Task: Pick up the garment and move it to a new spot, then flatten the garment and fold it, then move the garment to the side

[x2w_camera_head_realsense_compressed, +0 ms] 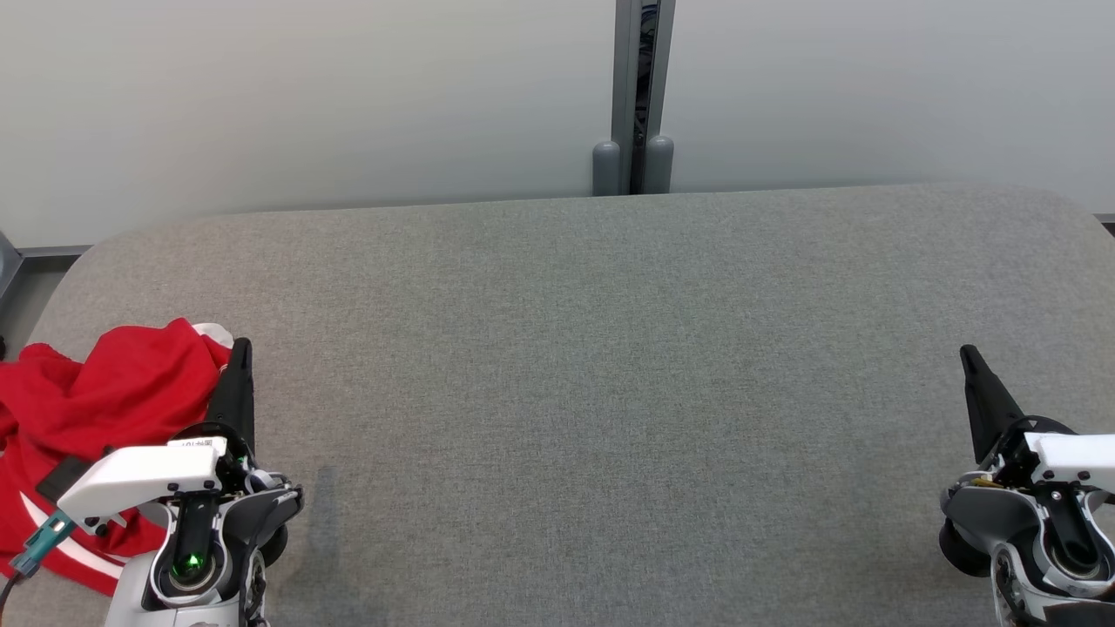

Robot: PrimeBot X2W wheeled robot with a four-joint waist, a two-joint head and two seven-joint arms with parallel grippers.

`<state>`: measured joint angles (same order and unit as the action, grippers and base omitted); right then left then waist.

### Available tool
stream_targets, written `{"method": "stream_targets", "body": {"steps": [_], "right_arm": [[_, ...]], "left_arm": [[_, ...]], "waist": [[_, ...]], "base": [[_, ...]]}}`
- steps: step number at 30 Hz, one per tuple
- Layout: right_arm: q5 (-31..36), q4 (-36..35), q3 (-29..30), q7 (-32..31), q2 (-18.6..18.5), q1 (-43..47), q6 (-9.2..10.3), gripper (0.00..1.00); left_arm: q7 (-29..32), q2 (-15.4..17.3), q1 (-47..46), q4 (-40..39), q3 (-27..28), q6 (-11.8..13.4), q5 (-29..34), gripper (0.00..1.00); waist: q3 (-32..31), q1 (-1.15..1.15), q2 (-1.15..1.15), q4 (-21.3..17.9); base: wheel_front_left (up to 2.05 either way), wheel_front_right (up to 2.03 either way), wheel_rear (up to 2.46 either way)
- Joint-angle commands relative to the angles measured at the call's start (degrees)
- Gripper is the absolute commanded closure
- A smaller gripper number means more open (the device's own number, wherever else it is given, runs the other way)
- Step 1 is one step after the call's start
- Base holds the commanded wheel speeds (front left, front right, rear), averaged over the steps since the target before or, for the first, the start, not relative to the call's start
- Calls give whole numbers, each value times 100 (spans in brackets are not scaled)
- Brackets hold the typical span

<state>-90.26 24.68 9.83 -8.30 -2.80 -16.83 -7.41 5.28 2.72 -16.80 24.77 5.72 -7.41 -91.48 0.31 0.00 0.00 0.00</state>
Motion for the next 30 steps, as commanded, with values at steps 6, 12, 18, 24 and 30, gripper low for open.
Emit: {"method": "stream_targets", "body": {"steps": [6, 12, 18, 24, 30], "right_arm": [[-13, -4, 9, -38, -22, -39, -16, 100], [1, 55, -8, 6, 31, 70, 2, 0], [-1, 35, -140, 107, 81, 281, 17, 0], [84, -104, -312, 268, 52, 354, 15, 0], [526, -226, -490, 475, -26, 408, 12, 0]], "left_arm": [[6, 33, -65, -8, 16, -21, -14, 100], [-4, -23, 72, 54, -11, 2, 1, 0], [-95, -59, 284, 47, -137, 6, 5, 0], [-239, -26, 337, -90, -291, 5, 114, 0], [-409, 7, 381, -267, -393, 3, 662, 0]], "waist": [[0, 0, 0, 0], [1, 0, 0, 0], [4, 0, 0, -1], [7, 0, 0, -2], [11, 0, 0, -1]], "base": [[0, 0, 0], [0, 0, 0], [0, 0, 0], [0, 0, 0], [0, 0, 0]]}}
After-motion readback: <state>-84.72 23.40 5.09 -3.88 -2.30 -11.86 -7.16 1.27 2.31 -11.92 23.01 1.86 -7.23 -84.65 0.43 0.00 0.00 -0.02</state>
